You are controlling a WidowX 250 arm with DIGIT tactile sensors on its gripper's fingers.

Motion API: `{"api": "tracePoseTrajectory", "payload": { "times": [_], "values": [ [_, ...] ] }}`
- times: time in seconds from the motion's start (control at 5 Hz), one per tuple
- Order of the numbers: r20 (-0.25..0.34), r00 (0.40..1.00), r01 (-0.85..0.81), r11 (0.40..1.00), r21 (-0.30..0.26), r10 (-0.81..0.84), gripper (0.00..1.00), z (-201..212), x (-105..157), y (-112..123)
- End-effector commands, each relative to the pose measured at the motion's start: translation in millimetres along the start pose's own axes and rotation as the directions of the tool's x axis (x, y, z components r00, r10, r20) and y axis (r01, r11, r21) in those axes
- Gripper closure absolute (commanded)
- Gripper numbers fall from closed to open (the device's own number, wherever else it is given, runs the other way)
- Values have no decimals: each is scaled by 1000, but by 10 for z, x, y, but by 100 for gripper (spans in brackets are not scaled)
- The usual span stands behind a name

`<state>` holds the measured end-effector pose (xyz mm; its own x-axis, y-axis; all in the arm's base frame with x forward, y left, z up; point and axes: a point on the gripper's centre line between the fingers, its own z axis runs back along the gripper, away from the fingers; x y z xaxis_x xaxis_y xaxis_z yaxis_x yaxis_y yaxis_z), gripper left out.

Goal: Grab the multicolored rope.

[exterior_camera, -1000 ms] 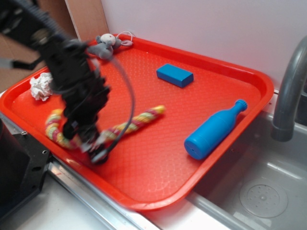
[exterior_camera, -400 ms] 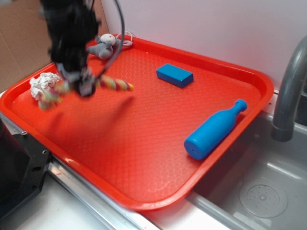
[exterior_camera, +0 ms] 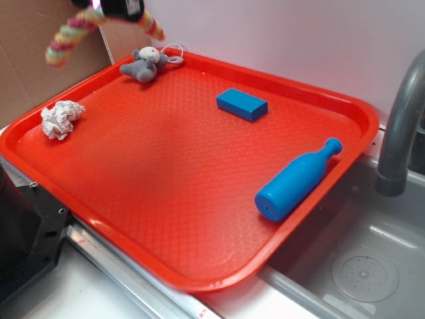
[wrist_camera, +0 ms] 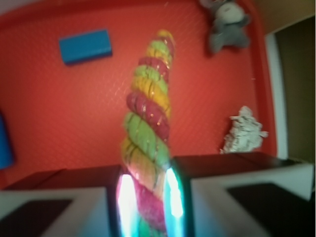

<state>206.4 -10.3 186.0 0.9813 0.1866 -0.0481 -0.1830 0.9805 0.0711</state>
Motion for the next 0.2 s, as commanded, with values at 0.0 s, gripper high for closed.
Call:
{"api": "tracePoseTrajectory", "payload": {
  "times": [0.0],
  "values": [
    [86, 986, -144, 990, -16, 144, 100, 332, -46, 116]
  ]
}}
